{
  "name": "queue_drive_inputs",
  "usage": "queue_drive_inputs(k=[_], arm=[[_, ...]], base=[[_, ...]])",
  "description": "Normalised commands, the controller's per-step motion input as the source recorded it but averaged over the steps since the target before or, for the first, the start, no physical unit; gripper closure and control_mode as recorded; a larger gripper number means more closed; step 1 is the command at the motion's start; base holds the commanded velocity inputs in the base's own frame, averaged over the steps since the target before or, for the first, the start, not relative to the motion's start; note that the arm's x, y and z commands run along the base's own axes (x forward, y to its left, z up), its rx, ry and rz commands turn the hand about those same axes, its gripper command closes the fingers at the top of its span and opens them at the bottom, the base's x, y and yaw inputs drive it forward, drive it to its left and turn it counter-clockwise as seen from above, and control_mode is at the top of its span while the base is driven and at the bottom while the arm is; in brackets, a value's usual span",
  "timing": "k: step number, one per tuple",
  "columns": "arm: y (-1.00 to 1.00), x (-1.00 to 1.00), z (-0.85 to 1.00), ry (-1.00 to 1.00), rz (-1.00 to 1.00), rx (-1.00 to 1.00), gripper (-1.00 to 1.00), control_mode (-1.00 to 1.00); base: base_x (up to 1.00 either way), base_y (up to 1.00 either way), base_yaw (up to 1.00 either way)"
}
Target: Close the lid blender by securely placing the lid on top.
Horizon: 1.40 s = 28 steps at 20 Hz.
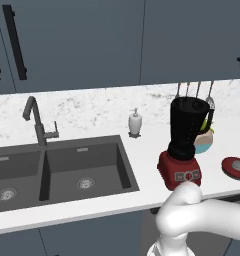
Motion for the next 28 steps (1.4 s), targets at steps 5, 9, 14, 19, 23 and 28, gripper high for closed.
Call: queue_drive_inputs(k=[5, 9, 14, 19, 23, 28], arm=[[0.0, 0.31, -0.23, 0.0, 0.04, 0.0, -1.0, -1.0], [-0.11, 0.13, -0.22, 0.0, 0.05, -0.02, -1.0, -1.0], [-0.25, 0.0, -0.21, 0.0, 0.03, -0.03, -1.0, -1.0], [-0.22, 0.06, -0.13, 0.0, 0.03, -0.04, -1.0, -1.0], [-0.06, 0.13, -0.03, 0.0, 0.0, -0.03, -1.0, -1.0], [0.03, 0.01, -0.02, 0.0, 0.0, -0.03, -1.0, -1.0]], base=[[0.0, 0.0, 0.0], [0.0, 0.0, 0.0], [0.0, 0.0, 0.0], [0.0, 0.0, 0.0], [0.0, 0.0, 0.0], [0.0, 0.0, 0.0]])
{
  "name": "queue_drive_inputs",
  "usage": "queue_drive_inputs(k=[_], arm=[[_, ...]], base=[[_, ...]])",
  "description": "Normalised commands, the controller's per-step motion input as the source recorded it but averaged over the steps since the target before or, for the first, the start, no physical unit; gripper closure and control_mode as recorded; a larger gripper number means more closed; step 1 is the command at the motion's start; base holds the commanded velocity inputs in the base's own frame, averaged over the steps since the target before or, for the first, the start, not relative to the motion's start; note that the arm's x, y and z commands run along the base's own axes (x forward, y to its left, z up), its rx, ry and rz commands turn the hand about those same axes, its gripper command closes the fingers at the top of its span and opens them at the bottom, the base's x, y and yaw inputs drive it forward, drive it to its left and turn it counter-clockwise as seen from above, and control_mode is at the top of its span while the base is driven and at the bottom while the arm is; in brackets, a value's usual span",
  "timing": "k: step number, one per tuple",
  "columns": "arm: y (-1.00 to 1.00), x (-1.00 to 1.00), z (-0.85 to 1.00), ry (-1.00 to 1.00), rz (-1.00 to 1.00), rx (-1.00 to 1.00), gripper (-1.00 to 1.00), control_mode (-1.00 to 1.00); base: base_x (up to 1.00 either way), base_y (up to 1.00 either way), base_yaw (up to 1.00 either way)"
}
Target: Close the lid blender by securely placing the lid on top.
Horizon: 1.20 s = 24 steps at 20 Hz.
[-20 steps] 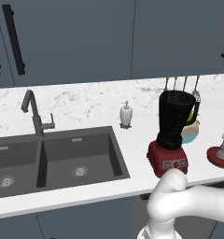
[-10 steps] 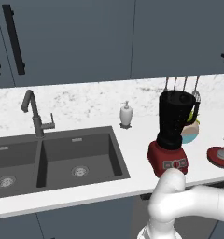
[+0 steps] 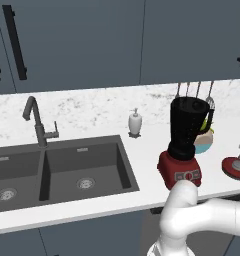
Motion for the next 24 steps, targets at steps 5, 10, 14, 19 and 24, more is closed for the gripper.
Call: queue_drive_inputs(k=[5, 10, 14, 19, 24], arm=[[0.16, -0.04, -0.08, 0.0, 0.01, -0.05, -1.0, -1.0], [0.01, 0.0, -0.01, 0.0, 0.01, -0.03, -1.0, -1.0], [0.06, -0.01, -0.08, 0.0, 0.01, -0.03, -1.0, -1.0], [0.24, -0.06, -0.05, 0.0, 0.02, -0.02, -1.0, -1.0], [0.28, 0.0, -0.01, 0.0, 0.03, -0.02, -1.0, -1.0]], base=[[0.0, 0.0, 0.0], [0.0, 0.0, 0.0], [0.0, 0.0, 0.0], [0.0, 0.0, 0.0], [0.0, 0.0, 0.0]])
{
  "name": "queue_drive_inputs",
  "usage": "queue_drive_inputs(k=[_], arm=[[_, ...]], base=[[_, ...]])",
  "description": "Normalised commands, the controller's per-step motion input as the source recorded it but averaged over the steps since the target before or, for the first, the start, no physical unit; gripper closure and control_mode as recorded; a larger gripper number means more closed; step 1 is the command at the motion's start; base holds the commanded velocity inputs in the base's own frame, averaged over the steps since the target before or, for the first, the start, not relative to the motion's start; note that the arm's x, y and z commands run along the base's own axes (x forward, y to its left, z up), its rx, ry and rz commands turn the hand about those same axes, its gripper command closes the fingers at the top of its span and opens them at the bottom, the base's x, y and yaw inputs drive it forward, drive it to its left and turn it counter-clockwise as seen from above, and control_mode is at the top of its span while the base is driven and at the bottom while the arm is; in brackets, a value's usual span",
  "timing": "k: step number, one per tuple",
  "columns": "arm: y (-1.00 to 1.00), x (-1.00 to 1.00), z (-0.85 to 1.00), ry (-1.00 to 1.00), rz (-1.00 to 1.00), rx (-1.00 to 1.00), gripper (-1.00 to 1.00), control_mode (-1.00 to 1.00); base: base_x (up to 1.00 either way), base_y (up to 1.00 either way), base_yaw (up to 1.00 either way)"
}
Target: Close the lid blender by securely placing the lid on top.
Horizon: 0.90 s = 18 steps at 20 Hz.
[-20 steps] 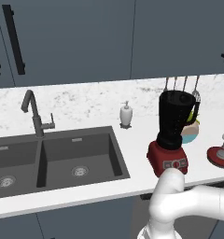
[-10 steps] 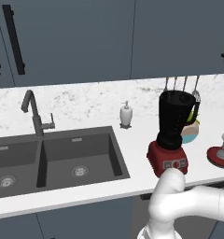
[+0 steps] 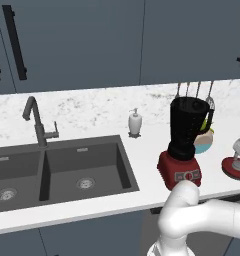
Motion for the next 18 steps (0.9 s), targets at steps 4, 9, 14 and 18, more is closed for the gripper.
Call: queue_drive_inputs(k=[4, 9, 14, 18], arm=[[0.13, 0.0, -0.2, 0.02, 0.04, -0.03, -1.0, -1.0], [-0.04, 0.0, -0.12, 0.0, 0.03, -0.01, -1.0, -1.0], [-0.05, 0.0, 0.0, -0.01, 0.0, 0.0, -1.0, -1.0], [-0.17, 0.0, 0.0, -0.04, 0.0, 0.0, -1.0, -1.0]], base=[[0.0, 0.0, 0.0], [0.0, 0.0, 0.0], [0.0, 0.0, 0.0], [0.0, 0.0, 0.0]])
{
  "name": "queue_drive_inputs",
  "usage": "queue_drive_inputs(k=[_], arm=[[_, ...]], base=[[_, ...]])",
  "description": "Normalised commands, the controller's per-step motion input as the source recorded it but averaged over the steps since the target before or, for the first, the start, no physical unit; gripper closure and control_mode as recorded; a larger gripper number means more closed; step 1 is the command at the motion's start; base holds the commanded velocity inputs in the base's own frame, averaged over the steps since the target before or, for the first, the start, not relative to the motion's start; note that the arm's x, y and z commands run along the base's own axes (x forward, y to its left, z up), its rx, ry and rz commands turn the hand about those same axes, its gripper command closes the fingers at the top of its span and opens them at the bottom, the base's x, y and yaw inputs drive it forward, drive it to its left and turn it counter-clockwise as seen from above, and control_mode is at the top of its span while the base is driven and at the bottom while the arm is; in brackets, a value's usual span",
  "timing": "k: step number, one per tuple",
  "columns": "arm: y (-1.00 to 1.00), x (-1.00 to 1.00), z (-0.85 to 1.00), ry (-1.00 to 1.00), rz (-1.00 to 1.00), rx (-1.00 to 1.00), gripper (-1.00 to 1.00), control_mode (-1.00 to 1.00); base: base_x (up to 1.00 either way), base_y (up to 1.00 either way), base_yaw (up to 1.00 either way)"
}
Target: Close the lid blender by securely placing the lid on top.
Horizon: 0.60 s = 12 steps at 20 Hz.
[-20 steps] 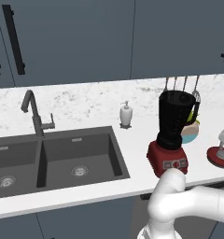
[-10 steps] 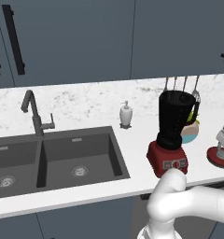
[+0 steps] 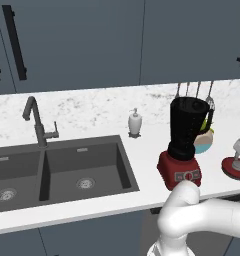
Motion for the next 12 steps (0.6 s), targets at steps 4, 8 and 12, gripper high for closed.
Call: queue_drive_inputs(k=[4, 8, 12], arm=[[-0.13, 0.0, 0.0, -0.01, 0.0, 0.0, -1.0, -1.0], [-0.05, 0.05, -0.02, 0.0, 0.0, 0.0, -1.0, -1.0], [0.0, 0.01, -0.15, 0.0, 0.0, -0.01, -1.0, -1.0]], base=[[0.0, 0.0, 0.0], [0.0, 0.0, 0.0], [0.0, 0.0, 0.0]])
